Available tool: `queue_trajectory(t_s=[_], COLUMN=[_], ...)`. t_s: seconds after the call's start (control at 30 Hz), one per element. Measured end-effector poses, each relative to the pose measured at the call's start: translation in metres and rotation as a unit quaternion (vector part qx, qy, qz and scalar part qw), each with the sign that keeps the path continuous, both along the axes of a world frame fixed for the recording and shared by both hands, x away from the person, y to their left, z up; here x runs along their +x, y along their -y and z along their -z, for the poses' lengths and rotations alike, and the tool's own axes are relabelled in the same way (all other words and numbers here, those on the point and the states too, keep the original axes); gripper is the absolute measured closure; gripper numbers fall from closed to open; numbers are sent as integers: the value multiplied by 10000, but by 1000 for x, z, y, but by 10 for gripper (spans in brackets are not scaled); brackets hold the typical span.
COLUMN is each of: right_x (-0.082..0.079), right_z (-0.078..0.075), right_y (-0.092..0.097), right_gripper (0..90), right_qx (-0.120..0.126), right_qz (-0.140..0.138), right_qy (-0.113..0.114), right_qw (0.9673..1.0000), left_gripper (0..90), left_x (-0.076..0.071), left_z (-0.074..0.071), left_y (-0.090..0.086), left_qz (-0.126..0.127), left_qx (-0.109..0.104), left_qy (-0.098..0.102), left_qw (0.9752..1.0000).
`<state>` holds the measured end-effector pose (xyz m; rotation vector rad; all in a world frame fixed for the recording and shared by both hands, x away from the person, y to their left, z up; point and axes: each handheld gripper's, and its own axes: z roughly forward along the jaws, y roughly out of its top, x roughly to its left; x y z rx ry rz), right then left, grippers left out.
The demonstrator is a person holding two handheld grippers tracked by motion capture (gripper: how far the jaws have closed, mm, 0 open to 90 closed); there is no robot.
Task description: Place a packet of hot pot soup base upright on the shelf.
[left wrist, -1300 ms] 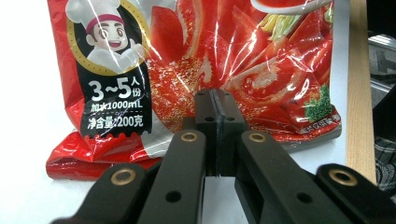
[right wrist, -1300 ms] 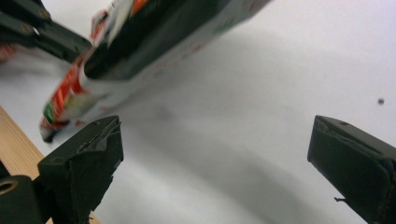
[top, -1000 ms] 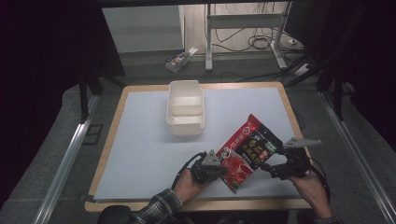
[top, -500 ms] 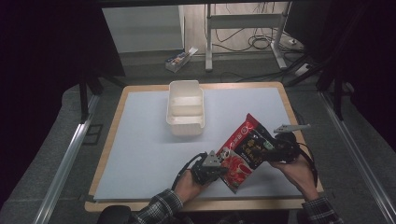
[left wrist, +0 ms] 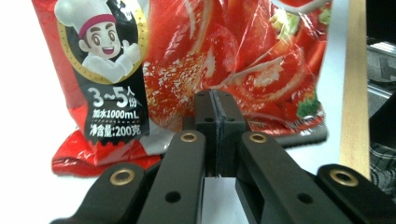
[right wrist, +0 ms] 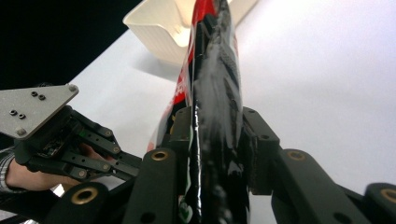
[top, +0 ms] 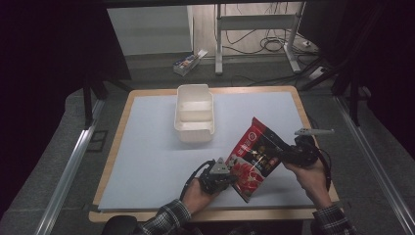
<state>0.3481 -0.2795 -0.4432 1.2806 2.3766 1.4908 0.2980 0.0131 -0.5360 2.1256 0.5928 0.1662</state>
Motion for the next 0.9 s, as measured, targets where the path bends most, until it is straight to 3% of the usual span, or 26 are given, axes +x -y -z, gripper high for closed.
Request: queue_trajectory(t_s=[0.03, 0.2, 0.3, 0.33, 0.37, 0.47, 0.57, 0.6, 0.9], right_x=[0, 0, 0, 0, 1, 2, 2, 3, 11], right_z=[-1, -9, -18, -18, -23, -31, -36, -40, -55], right_y=[-1, -4, -8, -8, -10, -13, -16, -18, -25], right_gripper=[699, 702, 701, 701, 700, 699, 697, 696, 690], right_qx=[15, 27, 3, 3, -25, -107, -149, -201, -381], right_qz=[2, -27, -78, -78, -118, -160, -170, -183, -224], right_qy=[28, 47, 136, 136, 180, 251, 299, 325, 466], right_qw=[10000, 10000, 9999, 9999, 9998, 9995, 9993, 9991, 9979], left_gripper=[862, 759, 621, 621, 531, 400, 354, 299, 184], left_x=[-1, -7, -10, -10, -11, -15, -19, -20, -30], left_z=[-2, -11, -16, -18, -19, -23, -26, -26, -25], left_y=[-2, -5, -10, -12, -14, -21, -28, -30, -51], left_qz=[48, 26, 3, -2, -20, -48, -103, -136, -437], left_qx=[110, 44, 21, 11, -15, -84, -123, -124, -93], left_qy=[62, 239, 282, 271, 272, 230, 246, 231, 68], left_qw=[9999, 9997, 9996, 9996, 9996, 9997, 9996, 9996, 9990])
